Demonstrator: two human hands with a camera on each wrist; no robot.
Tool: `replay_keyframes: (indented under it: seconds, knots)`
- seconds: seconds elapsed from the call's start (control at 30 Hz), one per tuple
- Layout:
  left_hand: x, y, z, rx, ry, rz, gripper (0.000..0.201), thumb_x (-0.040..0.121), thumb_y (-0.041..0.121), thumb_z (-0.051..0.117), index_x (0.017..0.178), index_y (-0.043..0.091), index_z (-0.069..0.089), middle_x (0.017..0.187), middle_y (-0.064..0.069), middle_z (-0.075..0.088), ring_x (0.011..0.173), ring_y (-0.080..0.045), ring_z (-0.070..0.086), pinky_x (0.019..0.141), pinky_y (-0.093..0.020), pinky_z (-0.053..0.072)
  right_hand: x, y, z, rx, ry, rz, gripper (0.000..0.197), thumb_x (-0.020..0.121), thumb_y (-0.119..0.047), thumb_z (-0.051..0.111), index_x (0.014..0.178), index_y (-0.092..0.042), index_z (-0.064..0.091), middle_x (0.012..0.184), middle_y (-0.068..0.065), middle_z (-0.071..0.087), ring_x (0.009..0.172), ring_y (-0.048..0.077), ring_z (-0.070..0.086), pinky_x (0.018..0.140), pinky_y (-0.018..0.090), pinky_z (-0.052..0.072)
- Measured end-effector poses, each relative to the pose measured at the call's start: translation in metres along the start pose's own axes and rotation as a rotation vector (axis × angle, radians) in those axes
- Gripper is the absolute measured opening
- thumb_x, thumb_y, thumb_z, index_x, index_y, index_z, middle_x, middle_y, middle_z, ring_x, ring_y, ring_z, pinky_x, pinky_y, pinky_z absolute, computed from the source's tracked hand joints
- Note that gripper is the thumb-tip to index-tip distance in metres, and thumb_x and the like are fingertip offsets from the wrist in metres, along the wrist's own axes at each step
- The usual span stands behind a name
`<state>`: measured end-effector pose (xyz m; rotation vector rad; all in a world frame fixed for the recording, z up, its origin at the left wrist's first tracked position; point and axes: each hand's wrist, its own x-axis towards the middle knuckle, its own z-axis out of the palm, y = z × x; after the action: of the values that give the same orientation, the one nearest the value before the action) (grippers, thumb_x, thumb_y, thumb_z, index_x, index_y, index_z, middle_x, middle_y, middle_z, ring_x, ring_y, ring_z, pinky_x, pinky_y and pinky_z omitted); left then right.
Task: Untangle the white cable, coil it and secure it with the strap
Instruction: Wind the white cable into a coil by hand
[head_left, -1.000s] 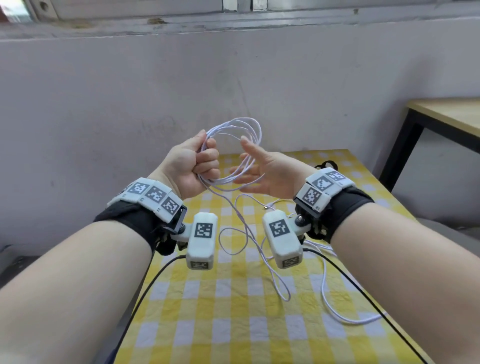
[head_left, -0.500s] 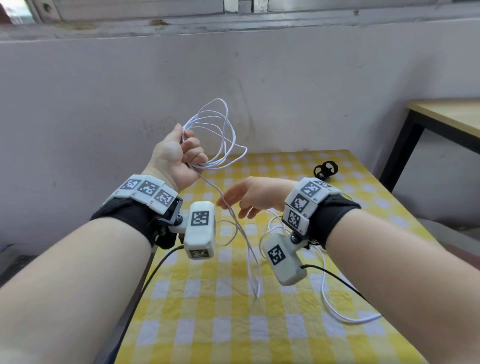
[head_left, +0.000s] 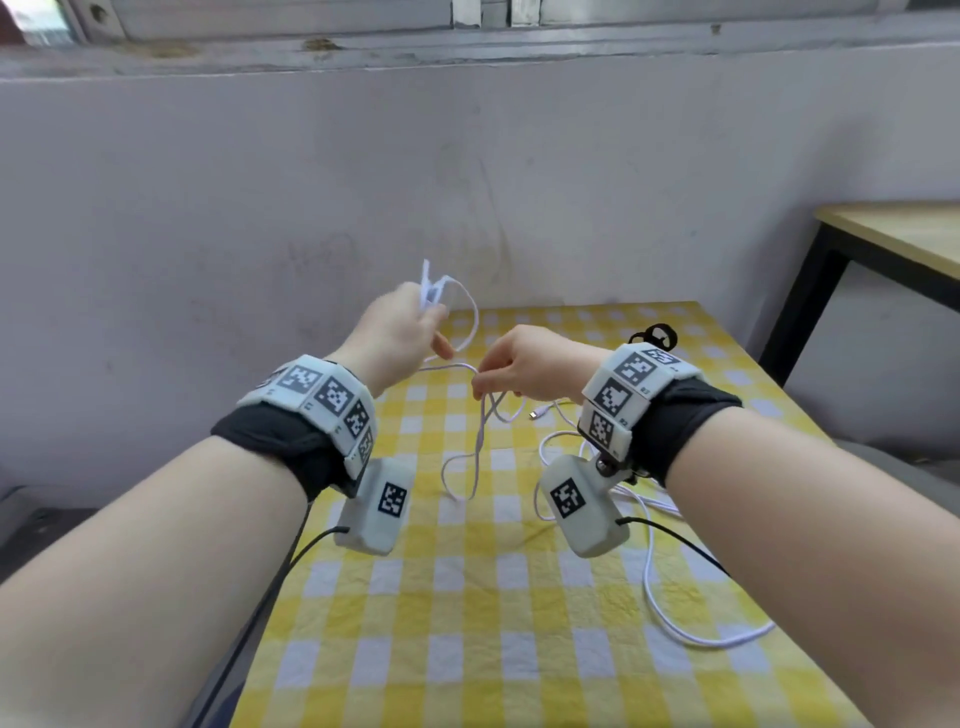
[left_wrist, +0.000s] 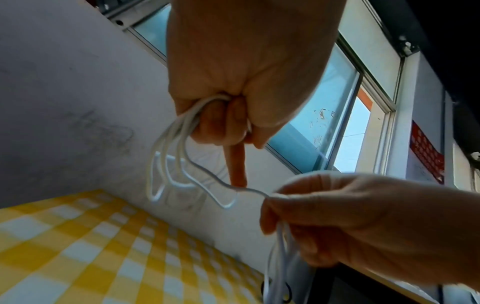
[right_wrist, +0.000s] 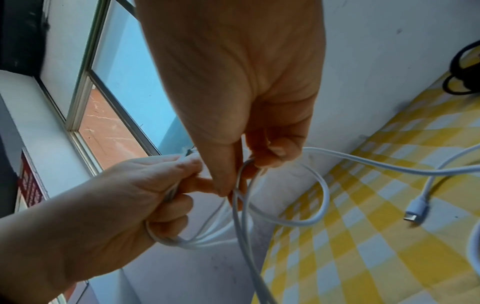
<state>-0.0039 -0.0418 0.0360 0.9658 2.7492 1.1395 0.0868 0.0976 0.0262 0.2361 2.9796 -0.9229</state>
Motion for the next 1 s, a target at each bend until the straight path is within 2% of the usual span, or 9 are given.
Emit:
replay_keyframes:
  seconds: [0.1, 0.23, 0.3, 0.53, 0.63, 0.73, 0.8, 0.9, 1.0]
  knots:
    - [-0.002, 0.006, 0.010, 0.138, -0.112, 0.035, 0.021, 0.097, 0.030, 0.044, 0.101, 0.010, 0.051, 0.100, -0.006, 0.066, 0.100, -0.024, 0.055, 0.079, -0.033, 0.039, 0.002, -0.003, 0.001, 0.023, 0.044, -0.025, 0.015, 0.087, -0.030, 0.064, 0.084, -0.020, 0.075, 0.058, -0.008, 0.050, 0.050, 0.002, 0.045, 0.040, 0.009, 0.031]
    - [-0.005, 0.010, 0.017, 0.157, -0.199, 0.004, 0.021, 0.096, 0.032, 0.045, 0.090, 0.012, 0.048, 0.091, -0.004, 0.052, 0.083, -0.020, 0.045, 0.071, -0.029, 0.034, 0.003, -0.002, -0.001, 0.095, 0.103, -0.044, 0.019, 0.083, -0.027, 0.069, 0.064, -0.025, 0.069, 0.047, -0.012, 0.047, 0.039, -0.002, 0.042, 0.041, 0.008, 0.030]
    - [-0.003, 0.009, 0.016, 0.126, -0.160, -0.009, 0.018, 0.096, 0.030, 0.046, 0.090, 0.012, 0.048, 0.090, -0.005, 0.051, 0.082, -0.021, 0.045, 0.071, -0.029, 0.034, 0.002, 0.002, -0.007, 0.076, 0.146, -0.019, 0.024, 0.081, -0.032, 0.072, 0.059, -0.026, 0.063, 0.048, -0.012, 0.048, 0.042, 0.000, 0.042, 0.044, 0.011, 0.032]
    - [0.012, -0.004, -0.011, 0.168, 0.100, -0.076, 0.026, 0.098, 0.024, 0.041, 0.107, 0.002, 0.050, 0.096, -0.010, 0.049, 0.086, -0.026, 0.044, 0.072, -0.031, 0.032, -0.004, 0.028, -0.036, -0.035, 0.281, 0.128, 0.020, 0.087, -0.032, 0.062, 0.090, -0.016, 0.075, 0.054, -0.004, 0.042, 0.050, 0.009, 0.039, 0.047, 0.019, 0.033]
    - [0.016, -0.007, -0.014, 0.182, 0.139, -0.105, 0.029, 0.098, 0.024, 0.040, 0.111, 0.000, 0.049, 0.105, -0.014, 0.054, 0.095, -0.032, 0.050, 0.075, -0.035, 0.037, -0.007, 0.034, -0.043, 0.199, 0.227, 0.146, 0.022, 0.084, -0.041, 0.066, 0.083, -0.020, 0.073, 0.055, -0.003, 0.036, 0.047, 0.015, 0.034, 0.049, 0.023, 0.033]
    - [0.018, -0.013, -0.017, 0.212, 0.183, -0.162, 0.031, 0.099, 0.023, 0.040, 0.115, -0.002, 0.049, 0.116, -0.022, 0.056, 0.106, -0.038, 0.053, 0.079, -0.037, 0.039, -0.010, 0.039, -0.052, 0.311, 0.385, 0.224, 0.025, 0.085, -0.039, 0.064, 0.071, -0.019, 0.069, 0.052, -0.001, 0.036, 0.047, 0.018, 0.032, 0.046, 0.025, 0.030]
    - [0.017, -0.019, -0.023, 0.230, 0.206, -0.209, 0.031, 0.099, 0.021, 0.040, 0.116, -0.002, 0.049, 0.117, -0.024, 0.056, 0.106, -0.039, 0.053, 0.076, -0.036, 0.037, -0.014, 0.047, -0.063, 0.085, 0.481, 0.382, 0.024, 0.089, -0.033, 0.057, 0.081, -0.014, 0.071, 0.061, 0.006, 0.051, 0.057, 0.022, 0.047, 0.055, 0.028, 0.039]
    - [0.015, -0.027, -0.032, 0.217, 0.221, -0.252, 0.032, 0.098, 0.021, 0.040, 0.116, -0.003, 0.049, 0.116, -0.025, 0.056, 0.106, -0.040, 0.053, 0.075, -0.035, 0.035, -0.025, 0.066, -0.076, -0.240, 0.478, 0.627, 0.024, 0.092, -0.020, 0.051, 0.100, -0.003, 0.067, 0.107, 0.015, 0.066, 0.101, 0.030, 0.062, 0.080, 0.030, 0.047]
    - [0.012, -0.023, -0.033, 0.158, 0.207, -0.243, 0.033, 0.098, 0.021, 0.040, 0.119, -0.004, 0.048, 0.120, -0.024, 0.054, 0.106, -0.038, 0.052, 0.073, -0.034, 0.034, -0.031, 0.072, -0.076, -0.240, 0.442, 0.781, 0.019, 0.088, -0.012, 0.052, 0.100, -0.004, 0.064, 0.117, 0.017, 0.063, 0.109, 0.033, 0.060, 0.079, 0.032, 0.045]
